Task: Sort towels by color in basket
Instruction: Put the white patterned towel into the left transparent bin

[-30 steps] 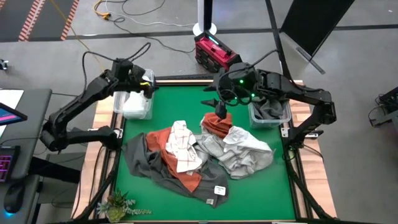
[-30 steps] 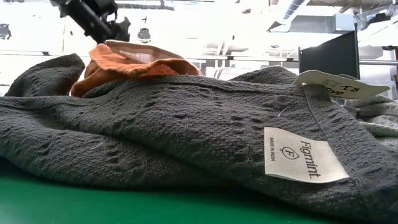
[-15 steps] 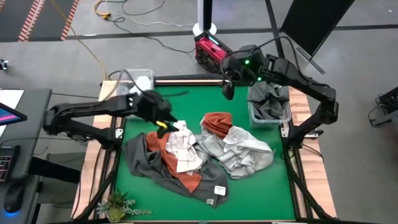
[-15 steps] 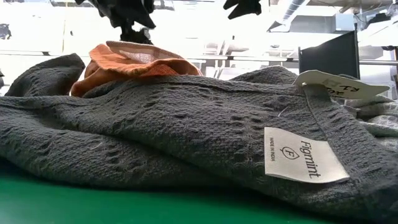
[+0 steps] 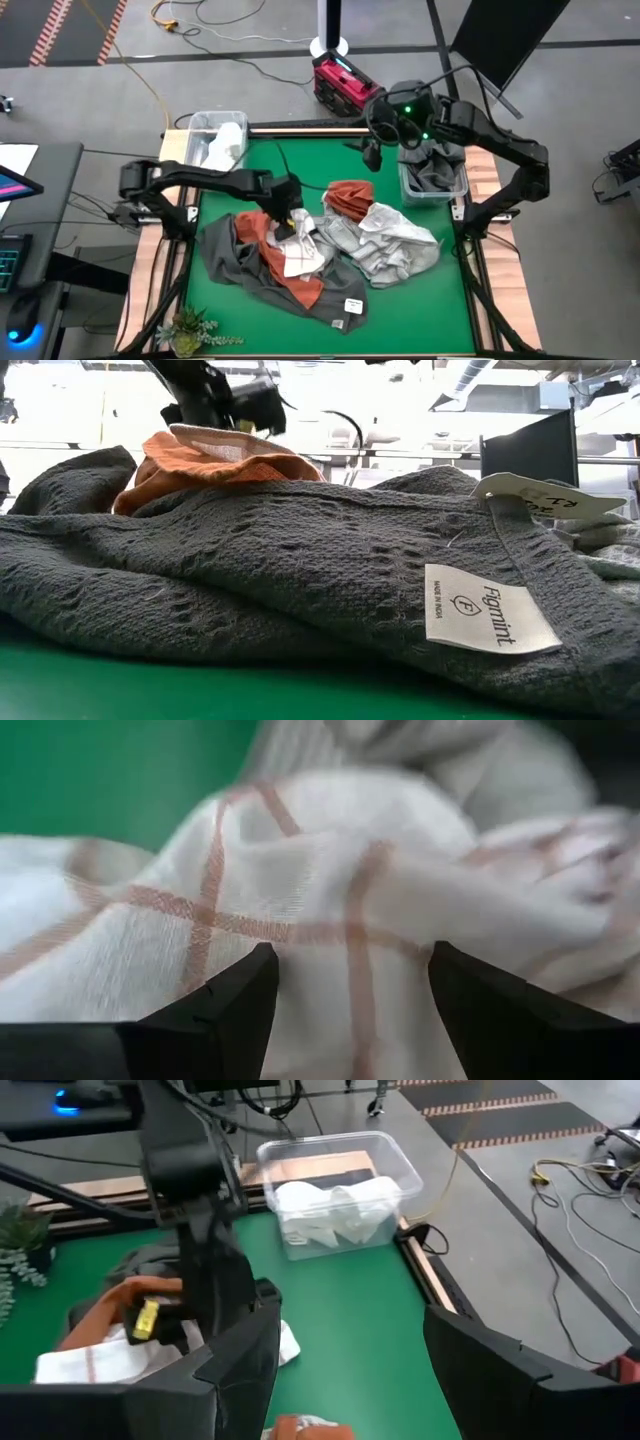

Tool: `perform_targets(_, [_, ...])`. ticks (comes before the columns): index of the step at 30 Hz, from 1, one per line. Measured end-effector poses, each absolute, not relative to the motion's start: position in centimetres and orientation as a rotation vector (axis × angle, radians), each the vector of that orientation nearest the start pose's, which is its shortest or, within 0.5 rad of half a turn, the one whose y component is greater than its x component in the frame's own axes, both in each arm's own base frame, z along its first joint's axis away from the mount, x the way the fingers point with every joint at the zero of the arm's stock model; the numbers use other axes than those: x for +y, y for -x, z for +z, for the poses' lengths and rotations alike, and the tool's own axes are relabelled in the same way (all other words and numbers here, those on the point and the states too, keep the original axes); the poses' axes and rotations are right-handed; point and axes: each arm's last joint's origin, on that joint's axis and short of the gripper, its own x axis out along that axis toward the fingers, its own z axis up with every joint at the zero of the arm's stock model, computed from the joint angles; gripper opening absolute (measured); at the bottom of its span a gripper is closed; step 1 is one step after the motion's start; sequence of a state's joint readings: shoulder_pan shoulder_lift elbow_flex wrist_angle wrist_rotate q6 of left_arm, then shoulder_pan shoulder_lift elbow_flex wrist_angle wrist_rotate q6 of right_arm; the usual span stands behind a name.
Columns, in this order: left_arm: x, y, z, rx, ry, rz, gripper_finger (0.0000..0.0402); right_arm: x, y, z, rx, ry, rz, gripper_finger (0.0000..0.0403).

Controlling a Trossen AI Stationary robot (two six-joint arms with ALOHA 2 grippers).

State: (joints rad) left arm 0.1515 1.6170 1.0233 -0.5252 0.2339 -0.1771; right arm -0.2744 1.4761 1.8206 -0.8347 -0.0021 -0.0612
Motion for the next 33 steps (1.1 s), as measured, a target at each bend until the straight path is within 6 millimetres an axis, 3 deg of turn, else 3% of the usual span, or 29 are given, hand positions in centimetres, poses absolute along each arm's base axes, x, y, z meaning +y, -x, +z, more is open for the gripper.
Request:
perform_targets(7, [2.4,-31.6,16.8,1.205,0.208,0.075,0.0245,-7.1,-28.2,46.0,0.498,-0.002,-0.226,0.0276])
perform_targets(10, [1.5,-31.6,16.7,1.219,0.108,0.106,0.0220,-7.1,-28.2,46.0,0.498,-0.003,-0.226,0.0276])
perform_targets(13, [0.9,-31.6,16.7,1.221,0.013,0.132,0.0160,-7.2,-28.2,46.0,0.497,-0.003,-0.227,0.0276])
perform_targets(17, [1.1,-31.5,16.6,1.230,0.027,0.178,0.0035,-7.2,-28.2,46.0,0.497,-0.003,-0.226,0.0276])
perform_targets(19, [1.3,-31.4,16.9,1.220,0.063,0.206,0.0014,-7.2,-28.2,46.0,0.497,-0.003,-0.226,0.0276])
perform_targets(22, [1.6,-30.9,18.6,1.158,0.101,0.237,0.0006,-7.2,-28.2,46.0,0.497,-0.003,-0.226,0.0276])
perform_targets(26, [2.3,-29.7,22.5,0.997,0.163,0.270,0.0004,-7.1,-28.2,46.0,0.497,-0.010,-0.227,0.0276])
perform_targets(33, [3.1,-24.8,30.6,0.642,0.236,0.299,0.0003,-6.7,-28.2,45.9,0.500,-0.009,-0.214,0.0276])
